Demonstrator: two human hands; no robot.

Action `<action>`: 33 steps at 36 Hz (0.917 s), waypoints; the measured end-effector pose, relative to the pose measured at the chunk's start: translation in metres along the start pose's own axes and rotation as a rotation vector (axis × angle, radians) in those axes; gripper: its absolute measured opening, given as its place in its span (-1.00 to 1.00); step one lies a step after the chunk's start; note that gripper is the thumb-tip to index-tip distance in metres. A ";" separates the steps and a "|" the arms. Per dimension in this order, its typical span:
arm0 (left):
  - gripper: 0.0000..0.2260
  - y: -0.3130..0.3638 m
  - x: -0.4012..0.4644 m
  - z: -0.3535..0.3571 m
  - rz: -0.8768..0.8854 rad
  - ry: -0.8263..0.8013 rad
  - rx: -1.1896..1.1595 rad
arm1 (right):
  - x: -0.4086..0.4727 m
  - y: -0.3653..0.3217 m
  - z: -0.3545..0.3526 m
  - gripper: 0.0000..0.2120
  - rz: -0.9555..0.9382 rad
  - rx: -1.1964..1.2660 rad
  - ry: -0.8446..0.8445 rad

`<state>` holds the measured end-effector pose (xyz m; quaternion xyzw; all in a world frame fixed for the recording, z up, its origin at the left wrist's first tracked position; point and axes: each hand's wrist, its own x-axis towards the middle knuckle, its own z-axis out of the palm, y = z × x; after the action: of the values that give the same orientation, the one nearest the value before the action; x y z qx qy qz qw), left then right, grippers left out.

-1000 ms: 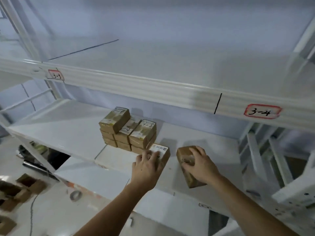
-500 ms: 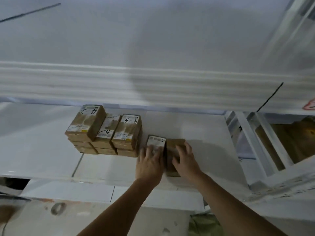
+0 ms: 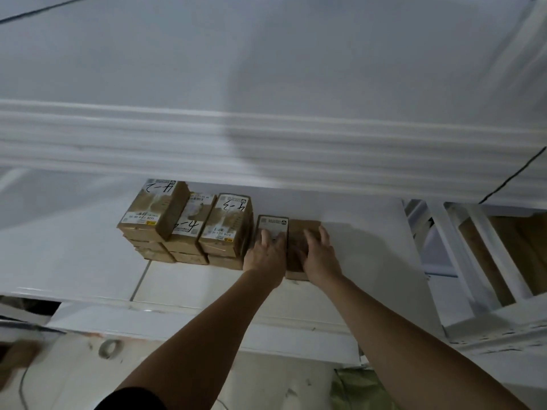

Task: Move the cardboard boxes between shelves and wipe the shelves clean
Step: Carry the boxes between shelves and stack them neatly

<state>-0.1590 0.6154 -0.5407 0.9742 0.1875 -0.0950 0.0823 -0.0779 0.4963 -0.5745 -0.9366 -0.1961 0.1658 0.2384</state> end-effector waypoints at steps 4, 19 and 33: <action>-0.38 -0.003 0.008 -0.004 -0.014 -0.021 -0.010 | 0.010 -0.009 0.000 -0.42 0.050 0.031 0.022; -0.59 -0.006 -0.010 -0.028 0.137 0.141 -0.049 | -0.005 -0.013 -0.021 -0.33 0.017 0.085 -0.012; -0.30 0.017 -0.081 -0.074 0.507 0.136 -0.047 | -0.168 0.042 -0.138 -0.30 0.049 -0.155 0.105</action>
<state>-0.2150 0.5856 -0.4495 0.9920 -0.0555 -0.0013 0.1135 -0.1555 0.3348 -0.4448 -0.9641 -0.1728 0.1067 0.1709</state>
